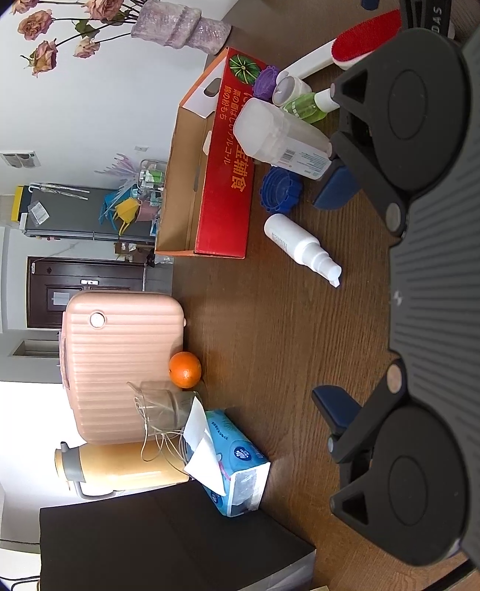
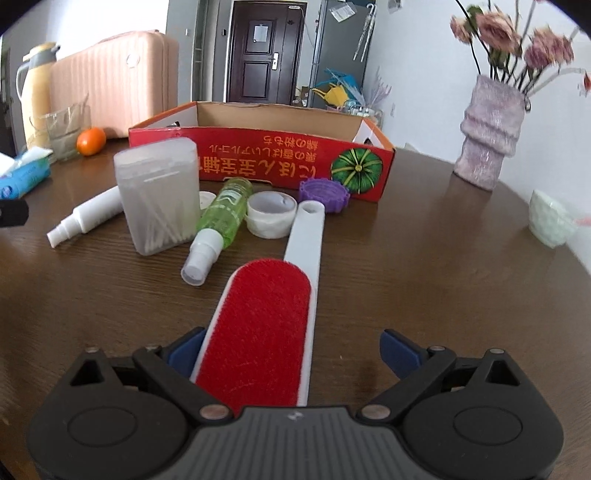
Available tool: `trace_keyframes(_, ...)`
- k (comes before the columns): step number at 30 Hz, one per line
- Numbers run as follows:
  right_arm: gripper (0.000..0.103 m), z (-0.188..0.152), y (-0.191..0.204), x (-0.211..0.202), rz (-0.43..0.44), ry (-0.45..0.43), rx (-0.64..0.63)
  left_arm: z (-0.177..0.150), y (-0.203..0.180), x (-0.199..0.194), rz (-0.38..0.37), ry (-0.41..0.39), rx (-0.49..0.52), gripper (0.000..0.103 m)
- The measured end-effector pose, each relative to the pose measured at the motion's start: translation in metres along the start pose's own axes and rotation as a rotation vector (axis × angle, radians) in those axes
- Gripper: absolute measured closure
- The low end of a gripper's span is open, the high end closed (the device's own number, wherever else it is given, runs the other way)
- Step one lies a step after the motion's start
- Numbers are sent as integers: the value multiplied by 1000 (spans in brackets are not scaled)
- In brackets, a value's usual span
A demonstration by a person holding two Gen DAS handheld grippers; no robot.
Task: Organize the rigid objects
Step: 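Lower the right tool onto the red-and-white lint brush handle and close, then lift the lint brush with the right tool while the left tool closes on the small white spray bottle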
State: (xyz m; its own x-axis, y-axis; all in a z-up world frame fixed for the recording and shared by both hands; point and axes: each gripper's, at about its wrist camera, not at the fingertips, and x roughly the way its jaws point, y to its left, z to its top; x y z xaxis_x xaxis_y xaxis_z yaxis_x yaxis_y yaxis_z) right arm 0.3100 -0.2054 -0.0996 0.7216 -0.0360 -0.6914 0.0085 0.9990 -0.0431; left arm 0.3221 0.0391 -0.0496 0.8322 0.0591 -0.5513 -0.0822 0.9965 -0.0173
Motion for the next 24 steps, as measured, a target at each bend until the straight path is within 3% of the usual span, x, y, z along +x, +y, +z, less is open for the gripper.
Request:
trace_keyframes(8,16,-4,-10,0,38,-16,50,-1,-1,1,4,5,2,0)
trace_keyframes(10,30,-4,-8,-2,61,-30,35,-1,-1,1,4,5,2,0)
trace_keyframes(11,44,-4,-7,-4,73,-39,24,-1,-1,2,5,6,2,0)
trace_keyframes(12,47,-5,-5,-5,77,-47,13,-1,-1,2,5,7,3,0)
trace_keyframes(24,48,-9,-8,-15,76,-115,43,-1,0,4,10,12,1,0)
